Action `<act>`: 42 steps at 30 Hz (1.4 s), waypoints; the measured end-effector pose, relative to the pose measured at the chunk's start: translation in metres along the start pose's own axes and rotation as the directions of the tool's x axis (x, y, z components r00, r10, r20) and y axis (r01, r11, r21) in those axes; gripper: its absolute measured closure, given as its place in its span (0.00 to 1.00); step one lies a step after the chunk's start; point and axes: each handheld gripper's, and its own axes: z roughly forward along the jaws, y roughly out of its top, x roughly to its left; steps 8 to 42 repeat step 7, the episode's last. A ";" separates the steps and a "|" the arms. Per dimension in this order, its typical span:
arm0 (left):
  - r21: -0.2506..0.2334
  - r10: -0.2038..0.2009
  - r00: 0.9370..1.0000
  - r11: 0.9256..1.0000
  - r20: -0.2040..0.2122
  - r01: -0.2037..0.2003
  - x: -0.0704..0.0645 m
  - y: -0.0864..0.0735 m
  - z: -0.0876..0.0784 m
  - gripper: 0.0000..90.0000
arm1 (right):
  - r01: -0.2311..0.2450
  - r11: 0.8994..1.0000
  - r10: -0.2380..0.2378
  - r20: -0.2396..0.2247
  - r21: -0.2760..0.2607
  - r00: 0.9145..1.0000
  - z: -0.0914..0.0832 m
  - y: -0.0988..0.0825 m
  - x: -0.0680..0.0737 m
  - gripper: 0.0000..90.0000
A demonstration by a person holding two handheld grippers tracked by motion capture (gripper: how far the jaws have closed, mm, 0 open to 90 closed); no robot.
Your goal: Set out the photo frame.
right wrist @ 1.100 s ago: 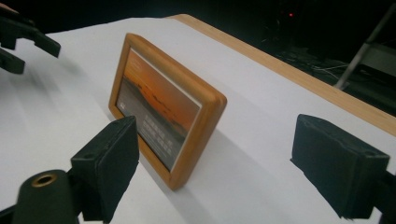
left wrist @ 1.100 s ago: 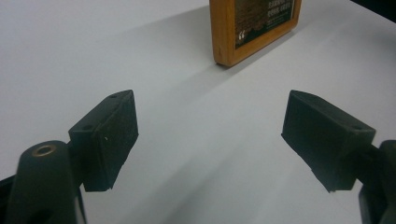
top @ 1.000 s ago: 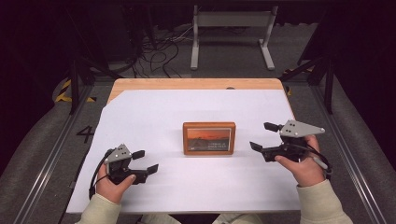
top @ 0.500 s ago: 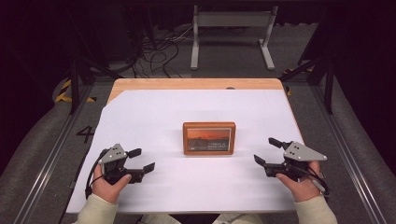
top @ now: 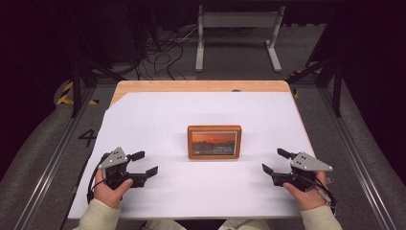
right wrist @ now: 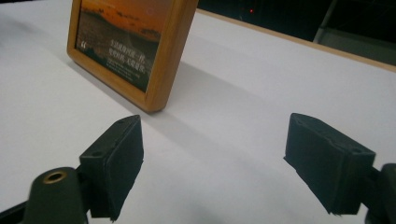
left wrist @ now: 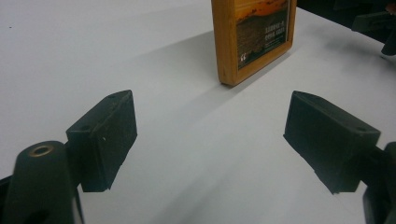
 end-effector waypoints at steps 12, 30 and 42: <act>0.002 -0.009 1.000 1.000 -0.015 0.009 0.002 -0.001 0.000 0.18 | 0.026 1.000 -0.026 -0.008 0.018 1.000 0.004 0.003 0.004 0.19; 0.002 -0.009 1.000 1.000 -0.015 0.009 0.002 -0.001 0.000 0.18 | 0.026 1.000 -0.026 -0.008 0.018 1.000 0.004 0.003 0.004 0.19; 0.002 -0.009 1.000 1.000 -0.015 0.009 0.002 -0.001 0.000 0.18 | 0.026 1.000 -0.026 -0.008 0.018 1.000 0.004 0.003 0.004 0.19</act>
